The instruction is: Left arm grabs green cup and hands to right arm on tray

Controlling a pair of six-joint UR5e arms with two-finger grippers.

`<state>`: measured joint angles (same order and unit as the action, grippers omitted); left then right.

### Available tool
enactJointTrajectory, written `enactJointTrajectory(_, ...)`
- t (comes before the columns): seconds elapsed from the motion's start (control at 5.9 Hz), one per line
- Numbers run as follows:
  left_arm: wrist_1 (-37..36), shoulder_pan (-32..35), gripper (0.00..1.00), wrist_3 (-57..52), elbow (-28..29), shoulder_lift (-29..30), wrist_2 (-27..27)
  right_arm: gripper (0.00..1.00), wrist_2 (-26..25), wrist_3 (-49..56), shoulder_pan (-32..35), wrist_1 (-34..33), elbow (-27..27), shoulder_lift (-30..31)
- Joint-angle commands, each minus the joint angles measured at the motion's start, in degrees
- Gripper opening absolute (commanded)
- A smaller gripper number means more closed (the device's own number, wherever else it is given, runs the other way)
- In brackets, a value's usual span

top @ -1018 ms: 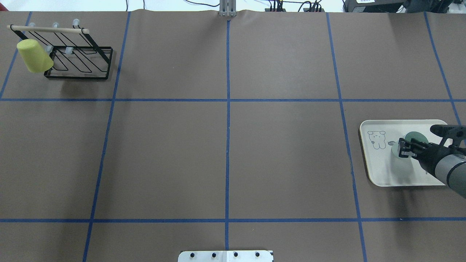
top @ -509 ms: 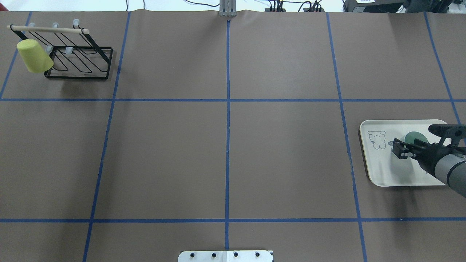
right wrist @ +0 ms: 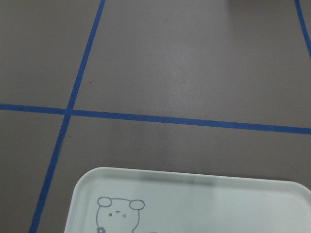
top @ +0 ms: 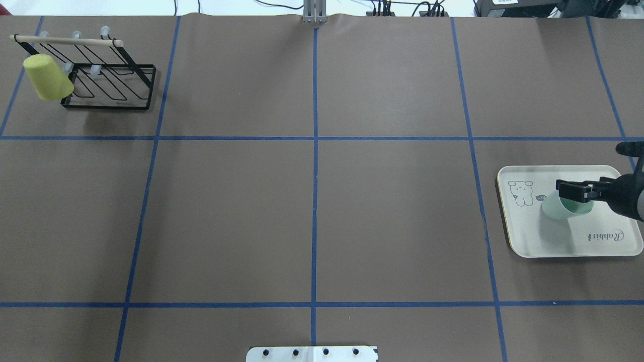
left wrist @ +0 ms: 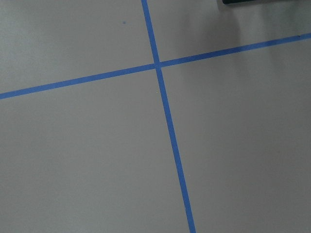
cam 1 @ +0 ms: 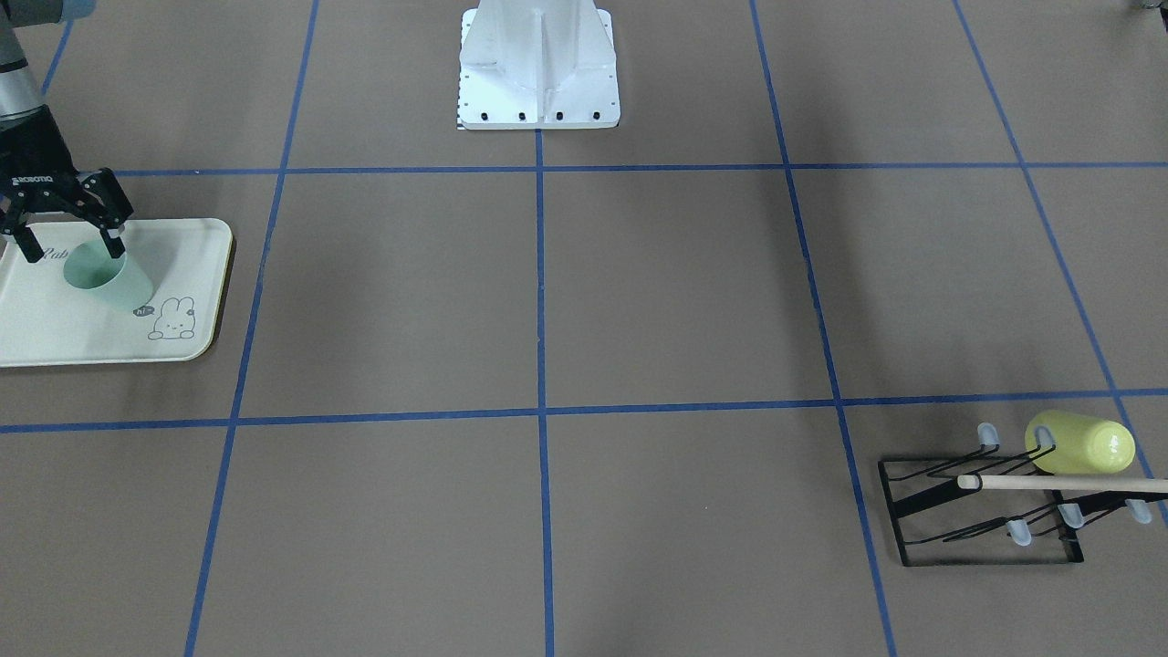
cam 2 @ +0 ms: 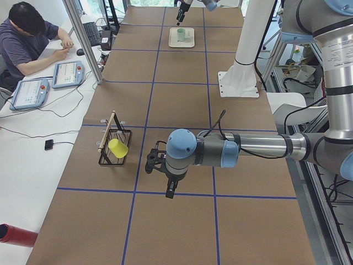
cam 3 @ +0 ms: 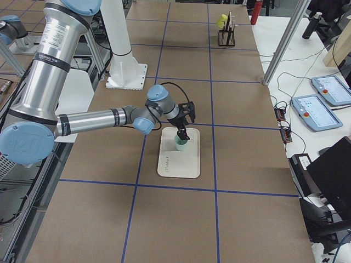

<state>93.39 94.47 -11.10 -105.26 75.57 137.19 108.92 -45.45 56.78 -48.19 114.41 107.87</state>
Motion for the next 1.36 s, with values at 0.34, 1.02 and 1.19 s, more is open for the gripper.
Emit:
enactJointTrajectory(0.34,-4.0,-0.2,1.0,0.9,-0.7,-0.2,-1.0,1.0,19.3,35.2,25.1,-29.2,-0.2,-7.5)
enactJointTrajectory(1.02,-9.5,-1.5,1.0,0.7,-1.2,4.2,-3.2,1.0,24.7,52.9,33.1,-37.2,-10.1,-8.1)
enactJointTrajectory(1.19,-9.5,-1.5,1.0,0.7,-1.5,4.2,-2.6,1.0,23.6,56.1,33.4,-39.2,-11.7,-6.6)
